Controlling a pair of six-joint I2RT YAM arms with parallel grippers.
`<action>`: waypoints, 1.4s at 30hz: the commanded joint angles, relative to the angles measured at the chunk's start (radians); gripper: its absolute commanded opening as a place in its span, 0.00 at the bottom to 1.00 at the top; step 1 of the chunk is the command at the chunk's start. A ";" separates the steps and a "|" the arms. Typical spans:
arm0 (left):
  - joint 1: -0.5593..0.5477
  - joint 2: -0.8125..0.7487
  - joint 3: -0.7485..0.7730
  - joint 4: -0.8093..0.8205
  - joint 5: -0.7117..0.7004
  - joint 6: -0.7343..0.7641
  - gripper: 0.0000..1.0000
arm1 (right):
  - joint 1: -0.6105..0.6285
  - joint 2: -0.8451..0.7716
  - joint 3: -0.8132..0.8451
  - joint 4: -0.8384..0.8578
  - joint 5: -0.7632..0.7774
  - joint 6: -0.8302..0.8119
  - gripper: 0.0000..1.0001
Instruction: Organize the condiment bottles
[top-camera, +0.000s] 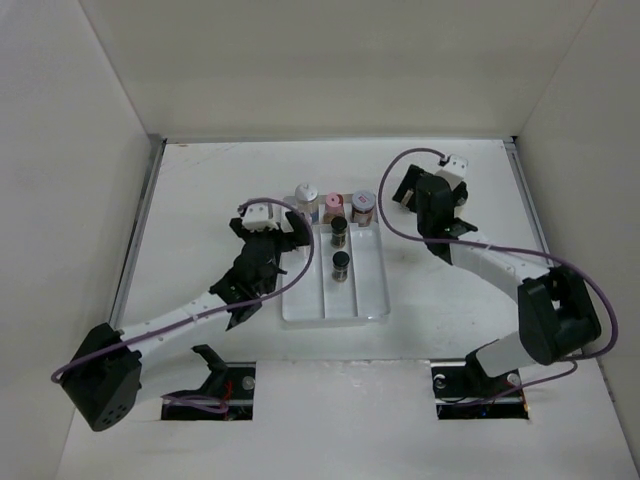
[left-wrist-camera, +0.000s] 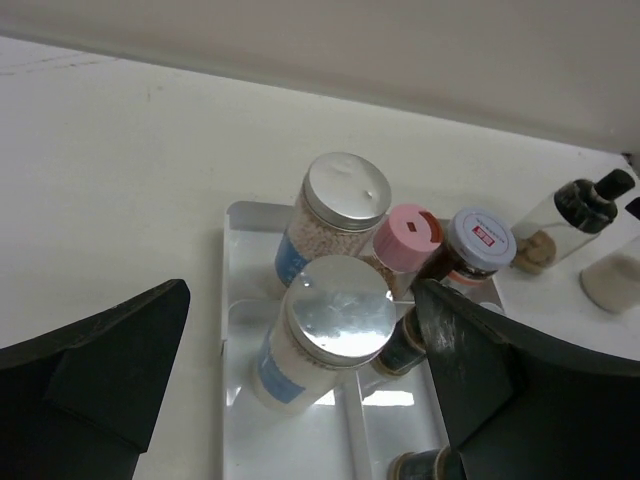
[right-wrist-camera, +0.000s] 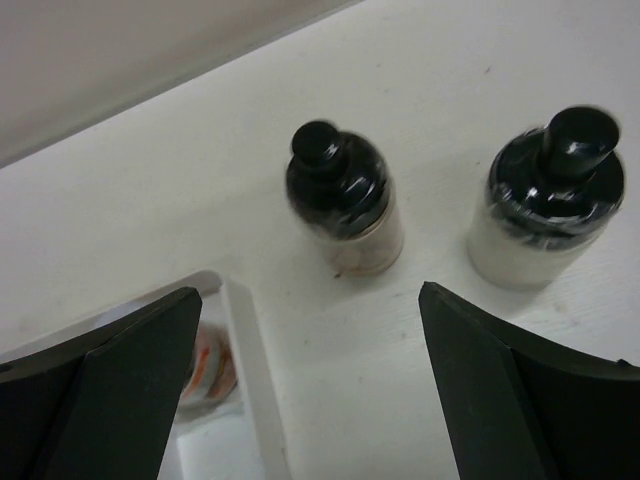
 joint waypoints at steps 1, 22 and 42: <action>0.020 -0.061 -0.082 0.161 -0.022 -0.015 1.00 | -0.047 0.048 0.125 -0.054 0.033 -0.073 0.98; 0.098 -0.009 -0.179 0.256 -0.052 -0.070 1.00 | -0.146 0.374 0.398 -0.183 -0.140 -0.098 0.82; 0.104 -0.019 -0.205 0.293 -0.003 -0.088 1.00 | 0.067 -0.013 0.041 -0.061 0.073 -0.075 0.50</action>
